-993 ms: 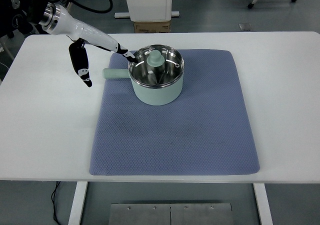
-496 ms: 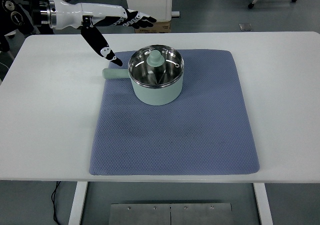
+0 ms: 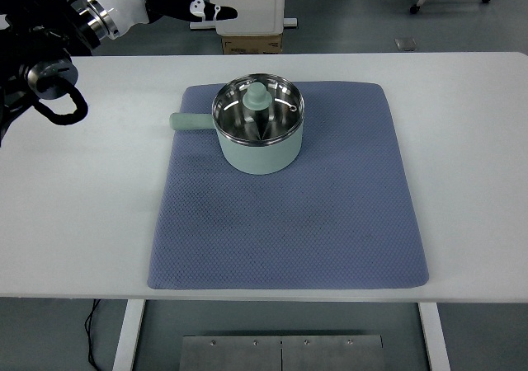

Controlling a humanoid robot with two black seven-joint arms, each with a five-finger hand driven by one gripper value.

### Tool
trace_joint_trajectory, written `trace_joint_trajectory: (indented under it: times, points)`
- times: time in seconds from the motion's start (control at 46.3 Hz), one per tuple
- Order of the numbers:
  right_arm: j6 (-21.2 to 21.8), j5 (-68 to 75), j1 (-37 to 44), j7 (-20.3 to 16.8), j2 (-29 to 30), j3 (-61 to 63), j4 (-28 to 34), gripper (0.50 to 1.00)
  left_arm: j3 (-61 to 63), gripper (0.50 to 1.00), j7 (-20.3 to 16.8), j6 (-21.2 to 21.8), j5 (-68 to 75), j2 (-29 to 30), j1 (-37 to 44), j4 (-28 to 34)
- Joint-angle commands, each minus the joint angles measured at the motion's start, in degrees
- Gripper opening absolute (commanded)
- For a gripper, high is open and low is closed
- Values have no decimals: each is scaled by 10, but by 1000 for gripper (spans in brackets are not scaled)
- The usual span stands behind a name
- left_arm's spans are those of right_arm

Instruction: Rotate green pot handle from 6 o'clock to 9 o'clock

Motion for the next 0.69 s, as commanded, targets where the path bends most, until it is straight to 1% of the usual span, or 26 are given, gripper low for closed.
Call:
trace_joint_trajectory:
  times: [0.0,0.065,0.108,0.259,0.388,0.626,0.669]
  points:
    - [0,0,0,0,0,-1,0,1000,-23,1000,0,21,-78,-12,19,3]
    - [0,0,0,0,0,-1,0,1000,-43,1000,0,55,-88,-25,39,15]
    - [0,0,0,0,0,-1,0,1000,-57,1000,0,67,-90,-37,54,29]
    - [0,0,0,0,0,1,0,1000,-122,1000,0,72,-91,-66,102,77]
    - [0,0,0,0,0,-1,0,1000,-160,1000,0,75,-95,-95,124,106]
    - [0,0,0,0,0,1,0,1000,-211,1000,0,74,-127,-122,162,139]
    - [0,0,0,0,0,-1,0,1000,-218,1000,5,74,-128,-126,169,142]
